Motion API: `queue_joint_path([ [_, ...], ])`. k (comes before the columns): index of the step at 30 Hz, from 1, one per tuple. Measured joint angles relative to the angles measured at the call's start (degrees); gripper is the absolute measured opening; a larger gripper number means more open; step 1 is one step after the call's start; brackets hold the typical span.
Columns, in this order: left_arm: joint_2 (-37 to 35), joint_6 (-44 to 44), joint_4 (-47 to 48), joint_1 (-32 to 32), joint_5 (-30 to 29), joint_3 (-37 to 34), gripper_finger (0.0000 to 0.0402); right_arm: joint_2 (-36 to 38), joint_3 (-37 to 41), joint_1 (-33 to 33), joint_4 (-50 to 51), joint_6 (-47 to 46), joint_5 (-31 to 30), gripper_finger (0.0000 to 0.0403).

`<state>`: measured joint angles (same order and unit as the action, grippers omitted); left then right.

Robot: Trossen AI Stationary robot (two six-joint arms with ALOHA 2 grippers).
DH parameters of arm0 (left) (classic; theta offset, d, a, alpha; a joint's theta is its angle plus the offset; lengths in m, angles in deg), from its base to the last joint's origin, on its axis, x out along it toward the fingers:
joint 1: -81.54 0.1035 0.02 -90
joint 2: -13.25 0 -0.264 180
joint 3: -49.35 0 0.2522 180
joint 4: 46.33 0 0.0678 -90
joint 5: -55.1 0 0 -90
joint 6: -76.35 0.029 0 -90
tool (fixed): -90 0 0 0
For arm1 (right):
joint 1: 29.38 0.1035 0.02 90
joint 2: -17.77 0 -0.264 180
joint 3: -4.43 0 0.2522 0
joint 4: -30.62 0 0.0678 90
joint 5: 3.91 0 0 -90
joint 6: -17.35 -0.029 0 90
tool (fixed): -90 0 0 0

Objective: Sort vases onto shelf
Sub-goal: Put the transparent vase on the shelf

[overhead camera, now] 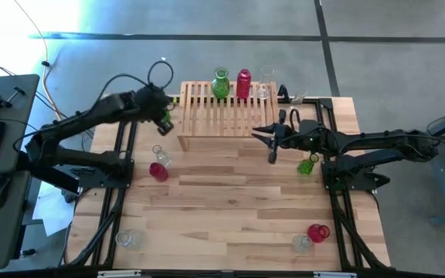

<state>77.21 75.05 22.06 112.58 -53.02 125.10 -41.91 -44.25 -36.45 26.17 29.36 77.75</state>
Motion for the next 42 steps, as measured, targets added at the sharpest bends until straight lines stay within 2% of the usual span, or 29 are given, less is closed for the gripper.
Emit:
queue_joint_path([
  [5,4.2,2.4,10.5,8.5,4.2,7.1,0.0024,0.0,0.0,0.0,-0.1,0.4,0.3,0.0067],
  [13,15.3,9.9,19.8,18.1,4.4,14.8,0.0056,0.0,0.0,0.1,1.2,-0.5,3.1,0.0067],
  [22,24.5,11.6,21.2,21.5,-4.2,15.4,0.0136,0.0,0.0,2.6,2.9,1.1,3.2,0.0067],
  [26,26.9,12.0,19.5,22.7,-6.9,15.4,0.0155,0.0,0.0,3.1,2.9,1.5,2.5,0.0067],
  [32,29.2,12.1,17.4,25.1,-7.9,15.4,0.0156,0.0,0.0,3.1,2.9,1.5,2.4,0.0067],
  [42,30.3,12.0,14.9,27.2,-7.7,15.4,0.0131,0.0,0.0,3.1,2.9,1.3,2.4,0.0067],
])
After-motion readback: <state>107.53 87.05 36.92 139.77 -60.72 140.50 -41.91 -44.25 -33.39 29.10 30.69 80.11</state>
